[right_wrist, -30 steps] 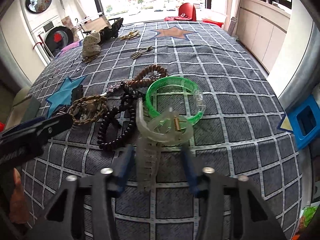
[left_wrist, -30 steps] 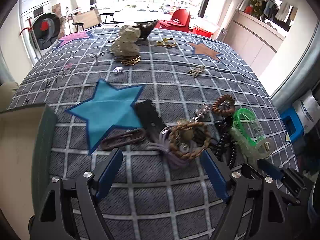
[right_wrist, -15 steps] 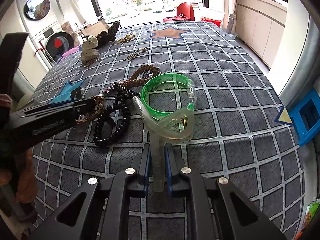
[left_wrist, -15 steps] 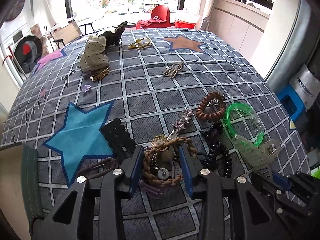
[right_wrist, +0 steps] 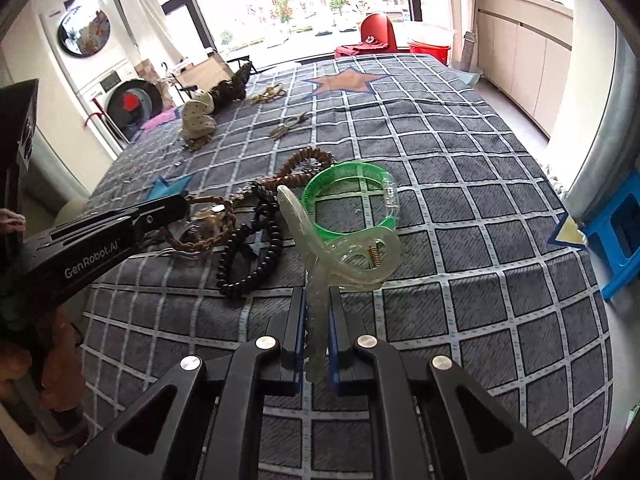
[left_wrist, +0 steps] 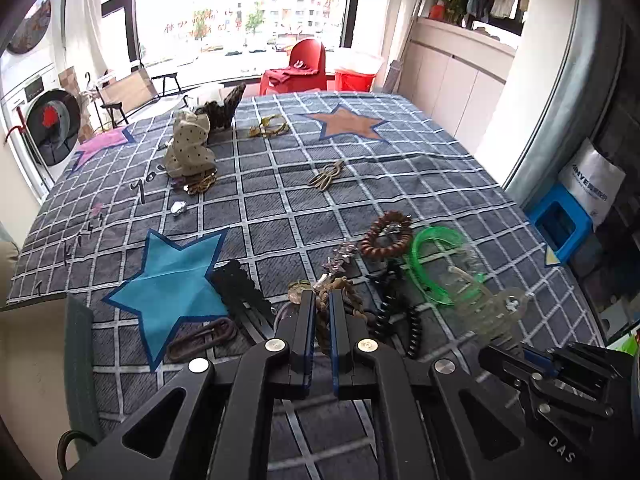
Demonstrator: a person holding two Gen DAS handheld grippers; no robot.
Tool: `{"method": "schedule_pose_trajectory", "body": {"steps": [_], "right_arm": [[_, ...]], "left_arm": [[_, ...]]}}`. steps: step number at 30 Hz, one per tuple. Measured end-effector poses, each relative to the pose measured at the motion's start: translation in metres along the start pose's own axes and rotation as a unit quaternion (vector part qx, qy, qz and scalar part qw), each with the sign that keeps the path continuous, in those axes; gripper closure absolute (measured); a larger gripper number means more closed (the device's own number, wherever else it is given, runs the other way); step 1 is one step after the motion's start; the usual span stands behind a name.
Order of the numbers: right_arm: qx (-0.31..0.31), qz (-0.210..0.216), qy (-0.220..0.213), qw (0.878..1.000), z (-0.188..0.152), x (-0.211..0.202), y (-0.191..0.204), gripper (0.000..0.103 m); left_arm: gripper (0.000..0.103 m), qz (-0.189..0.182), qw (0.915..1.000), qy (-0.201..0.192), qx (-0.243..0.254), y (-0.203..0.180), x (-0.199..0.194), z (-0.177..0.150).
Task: Organize jewelry
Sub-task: 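Carry the braided bracelet with the left tool while the right tool carries the claw clip to the box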
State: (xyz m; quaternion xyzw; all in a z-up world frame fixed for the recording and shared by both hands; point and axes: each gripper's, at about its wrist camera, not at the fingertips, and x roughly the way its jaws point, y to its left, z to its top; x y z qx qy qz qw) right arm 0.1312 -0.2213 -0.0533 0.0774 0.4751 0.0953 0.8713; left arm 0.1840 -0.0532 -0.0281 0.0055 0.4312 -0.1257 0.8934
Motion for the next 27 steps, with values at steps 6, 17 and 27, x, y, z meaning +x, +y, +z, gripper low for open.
{"method": "schedule_pose_trajectory", "body": {"steps": [6, 17, 27], "right_arm": [[0.01, 0.018, -0.004, 1.0, -0.005, -0.014, -0.003, 0.092], [0.011, 0.025, -0.005, 1.0, -0.019, -0.033, 0.004, 0.092], [-0.017, 0.029, -0.014, 0.999, -0.022, -0.051, 0.033, 0.092]], "left_arm": [[0.095, -0.005, 0.9999, -0.011, -0.004, -0.004, -0.027, -0.013], [0.095, -0.011, 0.9986, -0.019, -0.048, 0.01, -0.074, -0.053], [0.095, -0.006, 0.9959, -0.044, -0.079, 0.032, -0.111, -0.074]]}}
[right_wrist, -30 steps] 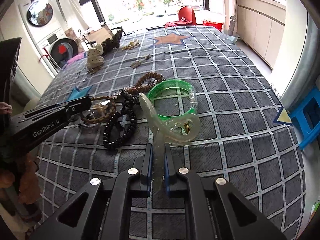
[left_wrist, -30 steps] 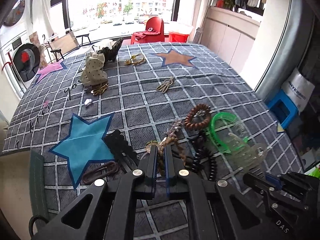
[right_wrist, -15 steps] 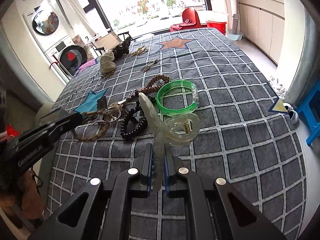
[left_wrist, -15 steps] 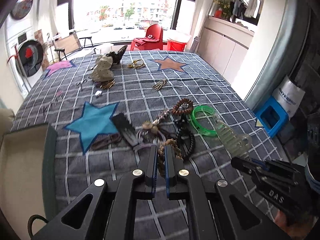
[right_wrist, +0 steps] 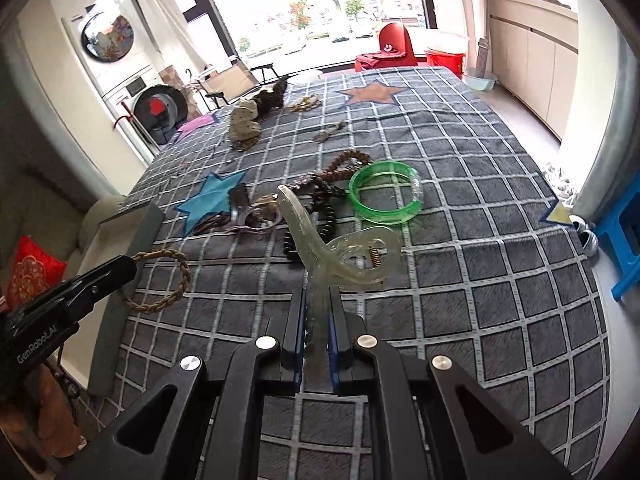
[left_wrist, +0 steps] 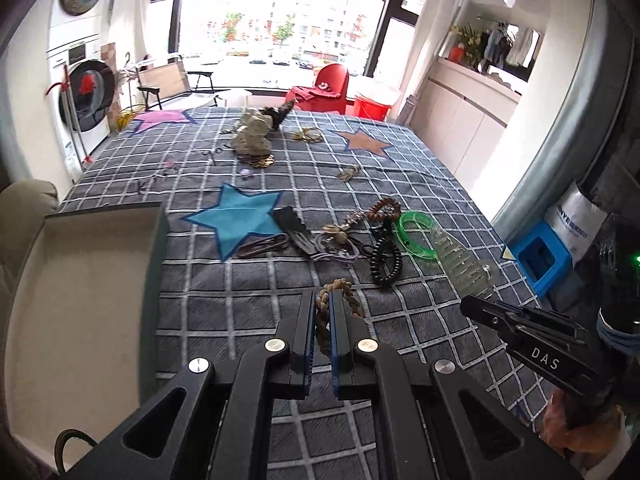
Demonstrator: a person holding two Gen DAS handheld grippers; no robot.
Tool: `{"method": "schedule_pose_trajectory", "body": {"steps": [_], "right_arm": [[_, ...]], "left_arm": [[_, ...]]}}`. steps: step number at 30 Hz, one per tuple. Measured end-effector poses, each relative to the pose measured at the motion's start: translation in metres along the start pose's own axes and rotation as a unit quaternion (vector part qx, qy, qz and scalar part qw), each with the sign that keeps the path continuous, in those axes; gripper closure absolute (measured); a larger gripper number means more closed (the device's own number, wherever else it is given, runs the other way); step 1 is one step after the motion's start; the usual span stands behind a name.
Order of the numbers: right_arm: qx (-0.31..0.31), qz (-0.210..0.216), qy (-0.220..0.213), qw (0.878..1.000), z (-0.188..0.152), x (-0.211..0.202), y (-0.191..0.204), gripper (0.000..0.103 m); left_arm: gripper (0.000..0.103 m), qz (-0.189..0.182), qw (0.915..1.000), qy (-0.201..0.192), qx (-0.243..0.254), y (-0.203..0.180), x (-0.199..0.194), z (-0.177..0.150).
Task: Organize jewelry
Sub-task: 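Carry the braided bracelet with the left tool while the right tool carries the claw clip to the box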
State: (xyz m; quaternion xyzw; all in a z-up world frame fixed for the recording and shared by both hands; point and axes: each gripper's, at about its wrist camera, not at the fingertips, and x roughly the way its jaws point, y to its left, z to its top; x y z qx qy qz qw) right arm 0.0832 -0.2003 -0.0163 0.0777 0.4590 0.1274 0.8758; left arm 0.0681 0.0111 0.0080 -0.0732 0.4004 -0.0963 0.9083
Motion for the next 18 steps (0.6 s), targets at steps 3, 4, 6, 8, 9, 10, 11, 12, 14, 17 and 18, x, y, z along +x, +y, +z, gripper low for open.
{"method": "schedule_pose_trajectory", "body": {"steps": [3, 4, 6, 8, 9, 10, 11, 12, 14, 17, 18], "right_arm": [[-0.009, 0.005, -0.001, 1.0, 0.003, -0.004, 0.011, 0.092], [-0.014, 0.006, -0.002, 1.0, 0.005, -0.004, 0.017, 0.092], [-0.025, 0.005, -0.003, 1.0, 0.007, -0.005, 0.027, 0.092], [-0.042, 0.009, -0.005, 0.999, 0.012, -0.006, 0.041, 0.092], [-0.047, 0.011, -0.005, 0.999, 0.013, -0.006, 0.046, 0.092], [-0.055, 0.015, -0.006, 0.998, 0.016, -0.006, 0.054, 0.092], [-0.063, 0.019, -0.006, 0.998, 0.018, -0.006, 0.061, 0.092], [-0.073, 0.024, -0.006, 0.997, 0.022, -0.005, 0.072, 0.092], [-0.088, 0.037, -0.004, 0.995, 0.028, -0.003, 0.09, 0.092], [-0.107, 0.061, 0.004, 0.992, 0.036, 0.003, 0.116, 0.092], [-0.115, 0.068, 0.007, 0.991, 0.039, 0.005, 0.125, 0.092]], "left_arm": [[0.095, 0.009, 0.9998, -0.011, -0.014, 0.014, -0.014, -0.001], [0.095, 0.011, 0.9997, -0.013, -0.018, 0.017, -0.016, 0.0], [0.095, 0.017, 0.9991, -0.022, -0.031, 0.028, -0.025, 0.001], [0.095, 0.027, 0.9983, -0.03, -0.041, 0.04, -0.034, 0.002], [0.095, 0.033, 0.9978, -0.035, -0.047, 0.049, -0.039, 0.003], [0.095, 0.037, 0.9972, -0.039, -0.052, 0.055, -0.043, 0.003], [0.095, 0.042, 0.9967, -0.042, -0.056, 0.062, -0.047, 0.003], [0.095, 0.047, 0.996, -0.045, -0.061, 0.068, -0.05, 0.004], [0.095, 0.062, 0.994, -0.052, -0.074, 0.086, -0.058, 0.006], [0.095, 0.083, 0.9902, -0.061, -0.094, 0.114, -0.069, 0.008], [0.095, 0.09, 0.9889, -0.063, -0.1, 0.123, -0.071, 0.009]]}}
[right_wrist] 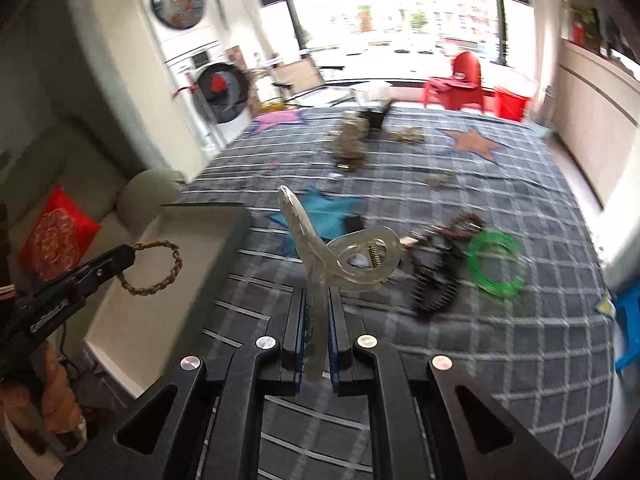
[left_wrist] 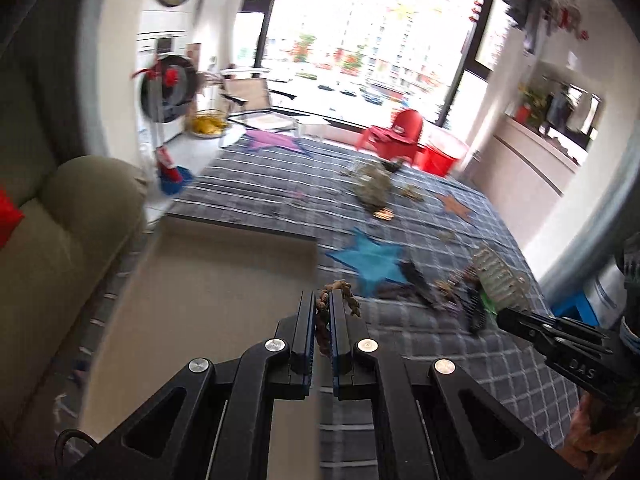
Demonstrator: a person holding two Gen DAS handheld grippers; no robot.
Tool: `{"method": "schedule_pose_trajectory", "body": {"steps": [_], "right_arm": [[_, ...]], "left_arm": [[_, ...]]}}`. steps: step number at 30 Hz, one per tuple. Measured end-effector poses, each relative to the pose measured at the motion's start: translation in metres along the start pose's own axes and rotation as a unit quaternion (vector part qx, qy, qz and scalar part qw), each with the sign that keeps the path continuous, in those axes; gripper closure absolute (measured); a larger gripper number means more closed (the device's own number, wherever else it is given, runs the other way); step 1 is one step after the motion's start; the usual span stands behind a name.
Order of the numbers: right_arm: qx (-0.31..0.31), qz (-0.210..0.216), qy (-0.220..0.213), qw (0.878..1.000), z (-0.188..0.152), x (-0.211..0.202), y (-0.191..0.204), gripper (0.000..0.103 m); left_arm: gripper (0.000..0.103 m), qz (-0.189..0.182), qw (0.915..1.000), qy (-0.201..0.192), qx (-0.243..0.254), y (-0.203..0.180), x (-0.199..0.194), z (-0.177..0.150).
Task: Organize jewelry
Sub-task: 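Carry the braided bracelet with the left tool while the right tool carries the claw clip to the box, then open the left tool over the box while the right tool releases the claw clip inside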
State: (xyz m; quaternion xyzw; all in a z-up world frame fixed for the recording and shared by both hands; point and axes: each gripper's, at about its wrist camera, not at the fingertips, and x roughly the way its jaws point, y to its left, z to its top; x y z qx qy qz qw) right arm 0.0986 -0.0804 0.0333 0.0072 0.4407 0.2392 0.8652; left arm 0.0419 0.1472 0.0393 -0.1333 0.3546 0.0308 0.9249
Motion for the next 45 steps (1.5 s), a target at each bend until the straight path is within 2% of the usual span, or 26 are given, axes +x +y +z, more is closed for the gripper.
{"method": "schedule_pose_trajectory", "body": {"steps": [8, 12, 18, 27, 31, 37, 41, 42, 43, 45], "right_arm": [[-0.075, 0.047, 0.032, 0.996, 0.036, 0.041, 0.071, 0.092], [-0.102, 0.066, 0.06, 0.991, 0.05, 0.07, 0.102, 0.092], [-0.122, 0.072, 0.099, 0.985, 0.065, 0.121, 0.131, 0.092], [-0.116, 0.061, 0.149, 0.98, 0.064, 0.194, 0.139, 0.093], [-0.104, 0.058, 0.163, 0.979, 0.062, 0.214, 0.135, 0.093], [-0.096, 0.069, 0.167, 0.979, 0.063, 0.221, 0.132, 0.089], [-0.071, 0.079, 0.18, 0.978, 0.062, 0.228, 0.124, 0.081], [-0.065, 0.085, 0.18, 0.978, 0.062, 0.227, 0.122, 0.075], [-0.061, 0.089, 0.18, 0.978, 0.063, 0.225, 0.121, 0.062], [-0.061, 0.092, 0.168, 0.98, 0.066, 0.218, 0.12, 0.048]], "left_arm": [[0.095, 0.053, 0.998, -0.009, -0.034, 0.061, 0.008, 0.02], [0.095, 0.072, 0.9966, 0.003, -0.041, 0.079, 0.03, 0.027], [0.095, 0.1, 0.9937, 0.023, -0.045, 0.097, 0.067, 0.028], [0.095, 0.114, 0.9898, 0.067, -0.053, 0.114, 0.116, 0.021], [0.095, 0.124, 0.9882, 0.076, -0.048, 0.117, 0.12, 0.018], [0.095, 0.141, 0.9844, 0.093, -0.048, 0.119, 0.125, 0.015], [0.095, 0.151, 0.9818, 0.101, -0.055, 0.123, 0.127, 0.012], [0.095, 0.151, 0.9814, 0.103, -0.058, 0.124, 0.128, 0.012], [0.095, 0.15, 0.9814, 0.105, -0.058, 0.124, 0.128, 0.012], [0.094, 0.153, 0.9808, 0.107, -0.057, 0.124, 0.129, 0.011]]}}
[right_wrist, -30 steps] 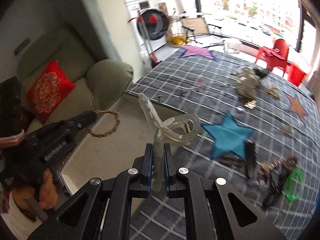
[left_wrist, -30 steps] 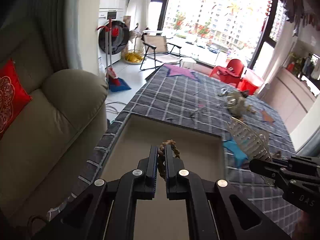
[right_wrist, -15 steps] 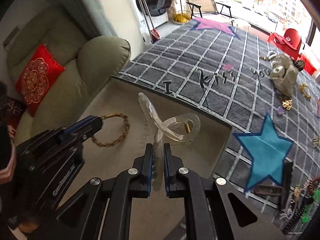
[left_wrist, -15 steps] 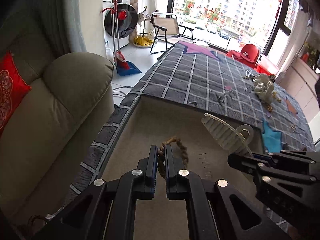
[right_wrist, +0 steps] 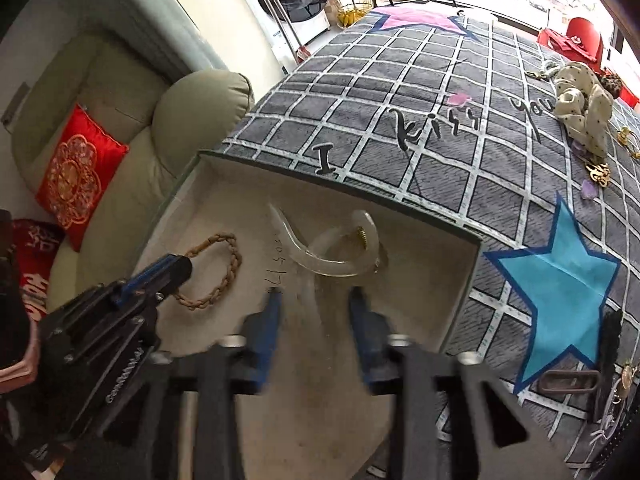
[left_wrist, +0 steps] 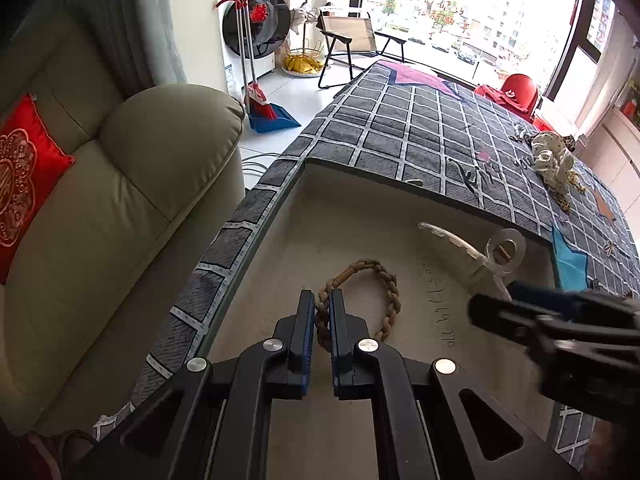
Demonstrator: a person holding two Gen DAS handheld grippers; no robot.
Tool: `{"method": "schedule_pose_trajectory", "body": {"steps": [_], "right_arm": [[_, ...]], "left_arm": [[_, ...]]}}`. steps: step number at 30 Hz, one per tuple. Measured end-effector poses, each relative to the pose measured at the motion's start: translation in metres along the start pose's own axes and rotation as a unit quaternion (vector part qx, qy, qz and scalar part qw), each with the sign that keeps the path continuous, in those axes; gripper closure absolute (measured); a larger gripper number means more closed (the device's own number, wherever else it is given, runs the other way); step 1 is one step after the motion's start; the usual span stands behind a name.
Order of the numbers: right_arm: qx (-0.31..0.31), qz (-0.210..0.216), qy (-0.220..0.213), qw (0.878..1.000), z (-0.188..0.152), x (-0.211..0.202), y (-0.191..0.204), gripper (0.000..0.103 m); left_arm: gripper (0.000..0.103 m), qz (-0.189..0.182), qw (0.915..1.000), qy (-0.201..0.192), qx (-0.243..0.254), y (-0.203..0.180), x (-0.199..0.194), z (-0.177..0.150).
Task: Organize jewelry
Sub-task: 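Open the left tool over the box while the right tool releases the claw clip inside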
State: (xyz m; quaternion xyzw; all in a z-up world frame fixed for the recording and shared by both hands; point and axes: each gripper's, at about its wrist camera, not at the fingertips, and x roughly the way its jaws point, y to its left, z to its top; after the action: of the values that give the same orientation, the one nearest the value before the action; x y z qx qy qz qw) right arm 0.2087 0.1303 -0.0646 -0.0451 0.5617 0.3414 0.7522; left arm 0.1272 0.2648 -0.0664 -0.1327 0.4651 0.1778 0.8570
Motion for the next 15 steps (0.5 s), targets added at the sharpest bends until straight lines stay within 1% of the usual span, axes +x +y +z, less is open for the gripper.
{"method": "schedule_pose_trajectory", "body": {"steps": [3, 8, 12, 15], "right_arm": [[0.0, 0.003, -0.019, 1.0, 0.0, -0.015, 0.0, 0.047], [0.021, 0.005, -0.039, 0.999, -0.009, -0.037, -0.008, 0.046], [0.034, 0.007, -0.048, 0.998, -0.023, -0.054, -0.016, 0.046], [0.041, 0.007, -0.055, 0.998, -0.035, -0.065, -0.021, 0.046]], "left_arm": [[0.094, 0.005, 1.0, 0.005, 0.006, -0.002, 0.002, 0.0], [0.094, 0.008, 0.9998, 0.009, 0.017, -0.006, 0.002, -0.003], [0.094, 0.012, 0.9995, 0.021, 0.02, -0.009, 0.005, -0.004], [0.094, 0.018, 0.9994, 0.02, 0.024, -0.011, 0.005, -0.004]]}}
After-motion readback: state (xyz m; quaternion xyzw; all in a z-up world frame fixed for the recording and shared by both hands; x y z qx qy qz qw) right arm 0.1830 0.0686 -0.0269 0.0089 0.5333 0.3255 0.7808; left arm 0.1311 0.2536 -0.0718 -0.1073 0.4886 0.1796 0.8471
